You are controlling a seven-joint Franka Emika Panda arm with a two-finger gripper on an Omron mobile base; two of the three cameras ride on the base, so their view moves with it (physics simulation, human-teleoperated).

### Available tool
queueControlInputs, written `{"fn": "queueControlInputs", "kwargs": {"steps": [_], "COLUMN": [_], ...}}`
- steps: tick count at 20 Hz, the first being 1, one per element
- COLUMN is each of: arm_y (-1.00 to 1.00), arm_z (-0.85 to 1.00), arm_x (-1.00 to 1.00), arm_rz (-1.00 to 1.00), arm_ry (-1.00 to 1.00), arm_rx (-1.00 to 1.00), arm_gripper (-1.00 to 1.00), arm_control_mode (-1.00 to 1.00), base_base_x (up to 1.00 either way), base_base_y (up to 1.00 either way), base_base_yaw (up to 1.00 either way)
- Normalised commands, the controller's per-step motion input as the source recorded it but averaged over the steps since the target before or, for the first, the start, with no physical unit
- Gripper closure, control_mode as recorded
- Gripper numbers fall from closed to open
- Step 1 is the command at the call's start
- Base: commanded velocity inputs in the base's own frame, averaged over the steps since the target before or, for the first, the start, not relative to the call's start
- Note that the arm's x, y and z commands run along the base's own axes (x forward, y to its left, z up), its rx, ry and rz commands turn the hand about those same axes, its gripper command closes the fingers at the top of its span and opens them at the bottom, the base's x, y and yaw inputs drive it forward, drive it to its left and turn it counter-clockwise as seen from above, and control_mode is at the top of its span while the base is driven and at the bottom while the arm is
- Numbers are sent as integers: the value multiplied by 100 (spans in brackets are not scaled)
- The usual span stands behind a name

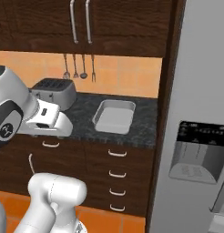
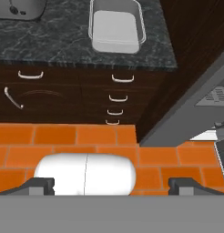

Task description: Place one garlic and one steak in each tupperware on the nearby counter, to pack two identical lunches.

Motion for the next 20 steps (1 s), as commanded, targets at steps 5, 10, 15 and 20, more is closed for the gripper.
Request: {"fn": "queueControlInputs", "kwargs": {"steps": [5,10,15,20], "arm_y": [0,0,0,0], "arm_z": [0,0,0,0], "arm_x": [0,0,0,0], "arm_rz": [0,0,0,0], "arm_ry": [0,0,0,0], "arm_rx": [0,0,0,0], "arm_gripper": [-100,-100,-100,-100], "arm_control_mode": [100,100,100,100], "base_base_x": [-20,-17,-14,-13], "base_base_y": [-73,-74,-76,-73], "base_base_yaw": [0,0,0,0]}}
